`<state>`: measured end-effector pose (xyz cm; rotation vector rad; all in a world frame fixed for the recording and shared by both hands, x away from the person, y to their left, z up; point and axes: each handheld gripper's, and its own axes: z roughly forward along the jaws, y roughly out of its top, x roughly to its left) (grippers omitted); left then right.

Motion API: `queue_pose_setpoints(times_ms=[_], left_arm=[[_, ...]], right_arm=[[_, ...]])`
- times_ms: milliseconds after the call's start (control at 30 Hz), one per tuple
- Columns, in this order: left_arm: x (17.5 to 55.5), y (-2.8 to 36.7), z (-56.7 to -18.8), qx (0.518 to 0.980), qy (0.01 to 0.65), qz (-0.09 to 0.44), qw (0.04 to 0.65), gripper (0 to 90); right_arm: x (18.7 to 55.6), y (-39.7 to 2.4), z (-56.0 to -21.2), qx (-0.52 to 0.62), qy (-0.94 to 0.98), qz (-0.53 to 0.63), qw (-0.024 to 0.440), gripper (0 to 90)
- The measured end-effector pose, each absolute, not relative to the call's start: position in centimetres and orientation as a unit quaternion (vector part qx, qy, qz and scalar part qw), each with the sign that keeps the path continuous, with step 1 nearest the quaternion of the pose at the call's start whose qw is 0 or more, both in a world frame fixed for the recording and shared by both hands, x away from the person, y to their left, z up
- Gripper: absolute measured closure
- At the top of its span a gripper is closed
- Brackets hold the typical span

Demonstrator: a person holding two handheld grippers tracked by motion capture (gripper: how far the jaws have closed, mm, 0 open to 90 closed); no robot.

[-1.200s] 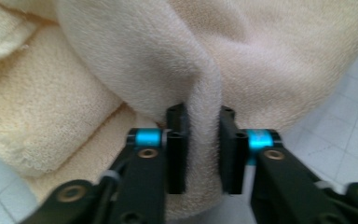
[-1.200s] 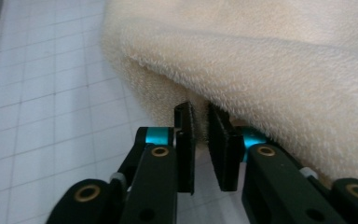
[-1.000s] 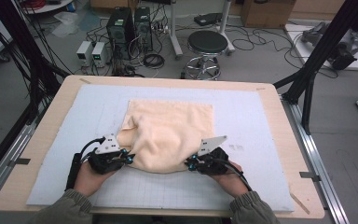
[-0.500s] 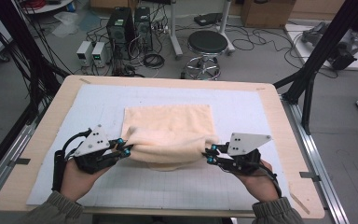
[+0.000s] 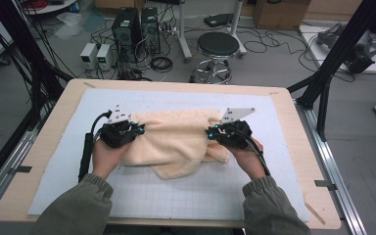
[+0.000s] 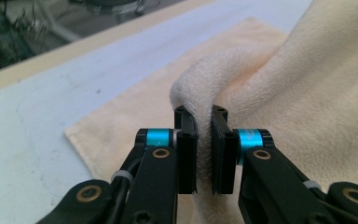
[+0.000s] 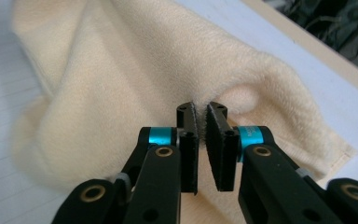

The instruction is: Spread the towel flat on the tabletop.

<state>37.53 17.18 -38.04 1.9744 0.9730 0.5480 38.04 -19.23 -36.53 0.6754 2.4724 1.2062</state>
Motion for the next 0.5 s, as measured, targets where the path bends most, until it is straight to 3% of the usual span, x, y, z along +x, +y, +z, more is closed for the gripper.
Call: queue_pose_setpoints(times_ms=[67,133,267,500], left_arm=[[38.3,17.4,-38.6,0.793,0.398,0.217,0.407,76.7],[38.4,17.9,-38.6,0.791,0.404,0.207,0.409,66.2],[37.1,19.4,-37.7,0.788,0.390,0.207,0.428,54.9],[33.0,20.7,-37.1,0.800,0.347,0.211,0.442,45.2]], right_arm=[[39.2,-19.1,-37.4,0.248,0.864,0.409,0.157,77.1],[39.7,-19.5,-37.9,0.264,0.860,0.411,0.147,71.2],[38.1,-20.6,-37.2,0.254,0.849,0.439,0.146,67.6],[34.2,-19.7,-36.7,0.196,0.876,0.424,0.121,59.7]])
